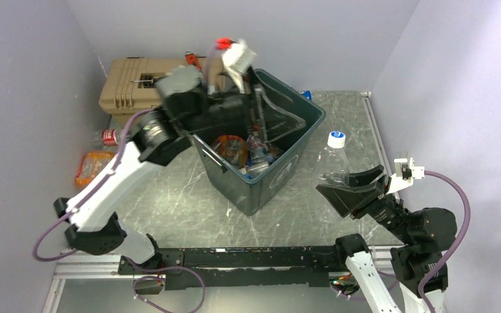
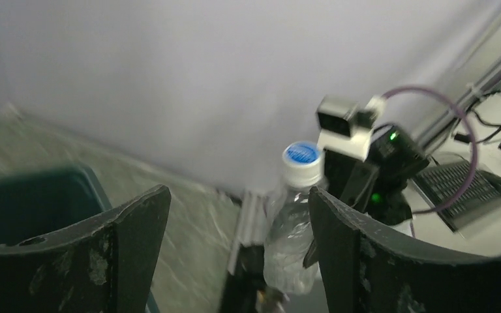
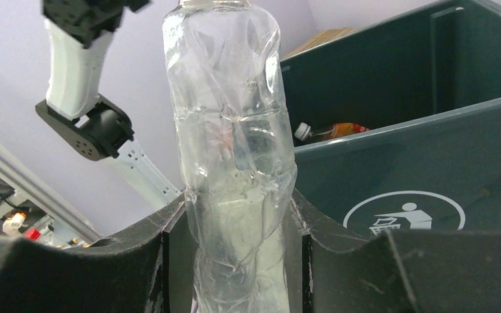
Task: Put the plastic bottles in the bin
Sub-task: Place the plastic bottle in the trash bin.
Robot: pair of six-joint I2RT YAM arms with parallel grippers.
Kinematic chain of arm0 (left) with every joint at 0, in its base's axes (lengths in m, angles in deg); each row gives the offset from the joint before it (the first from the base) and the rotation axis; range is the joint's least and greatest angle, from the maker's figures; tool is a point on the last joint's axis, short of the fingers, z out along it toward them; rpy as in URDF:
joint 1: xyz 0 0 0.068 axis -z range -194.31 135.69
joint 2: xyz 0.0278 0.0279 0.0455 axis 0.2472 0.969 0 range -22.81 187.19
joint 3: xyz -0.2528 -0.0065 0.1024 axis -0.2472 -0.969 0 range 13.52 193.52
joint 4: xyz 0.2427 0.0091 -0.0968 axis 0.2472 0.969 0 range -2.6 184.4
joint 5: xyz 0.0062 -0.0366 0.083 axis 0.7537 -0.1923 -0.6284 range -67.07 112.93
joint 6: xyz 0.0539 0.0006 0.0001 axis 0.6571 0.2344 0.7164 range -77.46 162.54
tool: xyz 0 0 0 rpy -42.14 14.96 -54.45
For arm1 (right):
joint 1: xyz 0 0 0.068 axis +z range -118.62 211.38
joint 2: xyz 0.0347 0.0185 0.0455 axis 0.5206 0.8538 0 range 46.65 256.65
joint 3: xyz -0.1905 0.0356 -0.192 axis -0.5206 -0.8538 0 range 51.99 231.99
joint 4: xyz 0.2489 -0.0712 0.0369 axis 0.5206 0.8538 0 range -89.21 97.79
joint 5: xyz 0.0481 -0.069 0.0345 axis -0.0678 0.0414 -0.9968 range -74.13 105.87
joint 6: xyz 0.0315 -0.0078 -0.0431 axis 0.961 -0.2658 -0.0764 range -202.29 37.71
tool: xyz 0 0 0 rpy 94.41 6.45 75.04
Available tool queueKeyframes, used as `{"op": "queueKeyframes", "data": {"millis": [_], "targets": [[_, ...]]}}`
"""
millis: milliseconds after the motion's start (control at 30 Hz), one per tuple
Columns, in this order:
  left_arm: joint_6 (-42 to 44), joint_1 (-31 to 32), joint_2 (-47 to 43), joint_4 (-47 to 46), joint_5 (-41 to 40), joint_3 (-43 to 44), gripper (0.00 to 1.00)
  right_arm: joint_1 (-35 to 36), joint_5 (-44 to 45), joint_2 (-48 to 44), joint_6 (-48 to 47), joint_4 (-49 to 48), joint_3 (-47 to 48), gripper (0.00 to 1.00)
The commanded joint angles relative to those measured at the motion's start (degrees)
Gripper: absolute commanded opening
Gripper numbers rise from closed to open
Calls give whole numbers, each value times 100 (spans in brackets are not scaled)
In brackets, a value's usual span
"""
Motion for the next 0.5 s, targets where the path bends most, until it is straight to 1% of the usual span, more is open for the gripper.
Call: {"op": "queueKeyframes", "data": {"millis": [0, 133, 267, 367, 467], "targets": [[-1138, -91, 379, 168, 1224, -208, 81, -16, -129, 76, -75, -450, -81, 25], [-1138, -90, 657, 17, 1483, -29, 81, -51, -270, 95, 15, -535, -155, 25], [-1161, -84, 703, -430, 1721, -165, 81, -78, -341, 107, 59, -551, -219, 25], [-1179, -86, 589, -933, 1950, -498, 80, -87, -396, 135, 131, -614, -278, 25], [-1119, -48, 382, -1458, 1982, -877, 81, -96, -434, 132, 222, -746, -370, 25]]}}
